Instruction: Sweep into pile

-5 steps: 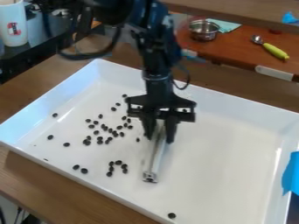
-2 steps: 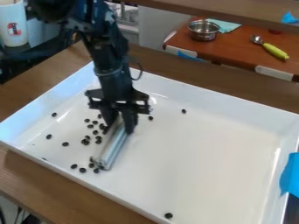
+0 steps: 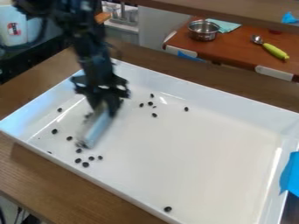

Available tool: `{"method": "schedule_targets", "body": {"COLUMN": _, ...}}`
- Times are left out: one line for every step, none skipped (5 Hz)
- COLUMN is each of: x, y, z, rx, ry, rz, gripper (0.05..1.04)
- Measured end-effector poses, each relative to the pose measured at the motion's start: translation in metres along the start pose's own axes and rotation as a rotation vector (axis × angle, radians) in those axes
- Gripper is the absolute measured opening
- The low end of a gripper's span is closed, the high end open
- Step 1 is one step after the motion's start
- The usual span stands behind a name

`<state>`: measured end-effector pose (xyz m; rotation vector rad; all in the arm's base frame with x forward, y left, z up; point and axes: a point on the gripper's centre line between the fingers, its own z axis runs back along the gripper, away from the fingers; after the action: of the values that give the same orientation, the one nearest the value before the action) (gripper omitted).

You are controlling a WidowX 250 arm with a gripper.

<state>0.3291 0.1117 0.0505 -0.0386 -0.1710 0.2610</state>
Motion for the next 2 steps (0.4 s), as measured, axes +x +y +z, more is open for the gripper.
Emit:
{"method": "schedule_targets", "body": {"x": 0.000, "y": 0.032, "z": 0.002, "rx": 0.017, "ry": 0.021, "rz": -0.016, "gripper": 0.377}}
{"method": "schedule_targets", "body": {"x": -0.014, "y": 0.054, "z": 0.009, "rx": -0.015, "ry": 0.076, "rz": -0.025, "gripper": 0.377}}
